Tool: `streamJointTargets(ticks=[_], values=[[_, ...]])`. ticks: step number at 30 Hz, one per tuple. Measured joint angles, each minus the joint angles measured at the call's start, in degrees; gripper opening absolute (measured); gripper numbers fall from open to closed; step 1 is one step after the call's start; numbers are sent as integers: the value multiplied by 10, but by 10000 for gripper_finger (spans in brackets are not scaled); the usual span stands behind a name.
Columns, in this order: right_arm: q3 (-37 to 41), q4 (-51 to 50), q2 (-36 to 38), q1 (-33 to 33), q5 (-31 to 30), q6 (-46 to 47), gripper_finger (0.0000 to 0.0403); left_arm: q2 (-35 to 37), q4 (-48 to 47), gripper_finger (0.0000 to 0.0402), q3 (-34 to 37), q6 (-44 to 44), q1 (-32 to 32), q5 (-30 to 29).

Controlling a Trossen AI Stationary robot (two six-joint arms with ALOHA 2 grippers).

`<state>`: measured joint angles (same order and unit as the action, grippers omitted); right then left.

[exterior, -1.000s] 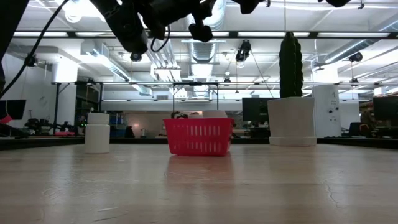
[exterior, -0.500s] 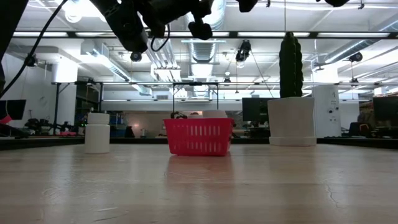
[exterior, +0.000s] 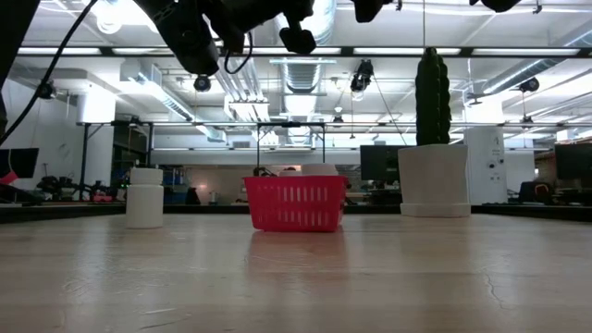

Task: Pick and place pill bottles into a basket
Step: Put the left white pill bottle into the red bin

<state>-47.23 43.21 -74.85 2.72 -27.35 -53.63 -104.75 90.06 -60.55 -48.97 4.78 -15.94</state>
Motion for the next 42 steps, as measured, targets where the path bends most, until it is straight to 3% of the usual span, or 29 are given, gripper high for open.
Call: streamJointTargets(ticks=[6,18,25,42], values=[[0,-12,0,3,-27,-23,61,3,-1,139,0,1,1,6],[-8,-24,6,30,-79,-49,199,6,-5,139,1,40,4,16],[-15,-20,7,44,-56,-47,250,6,-15,139,2,11,5,19],[-15,-40,7,35,-57,-36,267,7,-6,139,2,-29,5,40]])
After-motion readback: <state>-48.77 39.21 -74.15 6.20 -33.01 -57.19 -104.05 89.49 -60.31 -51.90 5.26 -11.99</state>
